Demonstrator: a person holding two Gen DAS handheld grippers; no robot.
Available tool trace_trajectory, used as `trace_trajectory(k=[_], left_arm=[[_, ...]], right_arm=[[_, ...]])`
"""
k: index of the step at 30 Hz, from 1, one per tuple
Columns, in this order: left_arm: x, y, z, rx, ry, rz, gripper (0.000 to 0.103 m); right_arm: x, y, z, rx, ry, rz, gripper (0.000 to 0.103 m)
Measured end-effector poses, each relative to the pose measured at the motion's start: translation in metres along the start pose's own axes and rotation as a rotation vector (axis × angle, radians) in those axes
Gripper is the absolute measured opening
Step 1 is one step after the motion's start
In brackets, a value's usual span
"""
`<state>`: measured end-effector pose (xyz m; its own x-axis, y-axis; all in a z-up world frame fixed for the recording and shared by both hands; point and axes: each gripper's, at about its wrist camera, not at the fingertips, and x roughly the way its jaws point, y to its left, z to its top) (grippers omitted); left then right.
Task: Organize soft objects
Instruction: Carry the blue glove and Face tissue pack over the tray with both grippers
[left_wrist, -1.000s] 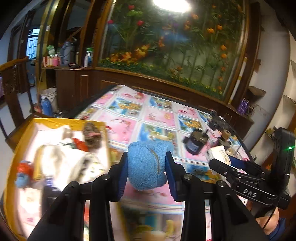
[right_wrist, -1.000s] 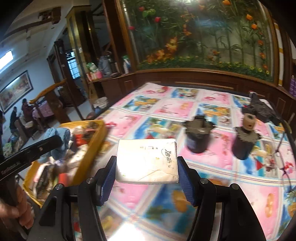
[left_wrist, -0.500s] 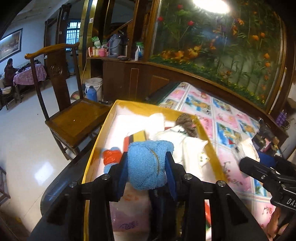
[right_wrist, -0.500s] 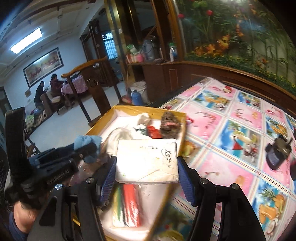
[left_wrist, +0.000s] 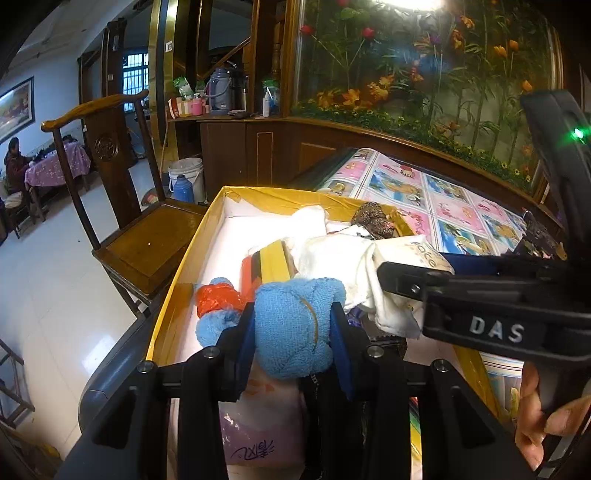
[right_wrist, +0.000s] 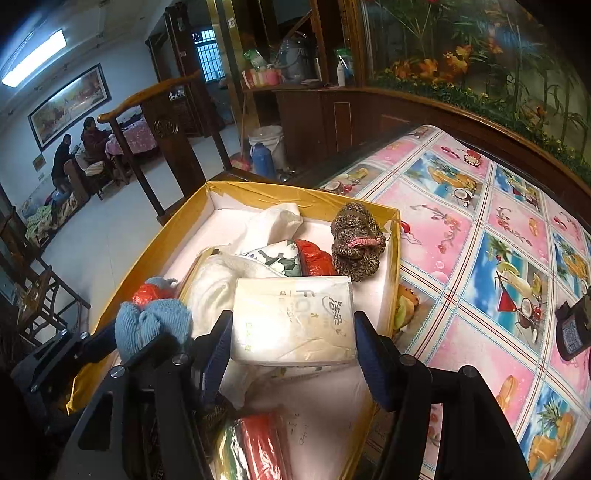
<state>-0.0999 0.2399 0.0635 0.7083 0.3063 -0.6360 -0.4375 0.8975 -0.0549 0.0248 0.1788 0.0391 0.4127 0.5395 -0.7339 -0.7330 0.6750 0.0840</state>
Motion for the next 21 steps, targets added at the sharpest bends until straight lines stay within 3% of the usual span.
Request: trace_trajectory(k=[21], left_arm=[[-0.003, -0.005, -0.002, 0.021, -0.015, 0.022, 0.036]], right_arm=[[0.029, 0.015, 0.014, -0.065, 0.054, -0.04, 0.068]])
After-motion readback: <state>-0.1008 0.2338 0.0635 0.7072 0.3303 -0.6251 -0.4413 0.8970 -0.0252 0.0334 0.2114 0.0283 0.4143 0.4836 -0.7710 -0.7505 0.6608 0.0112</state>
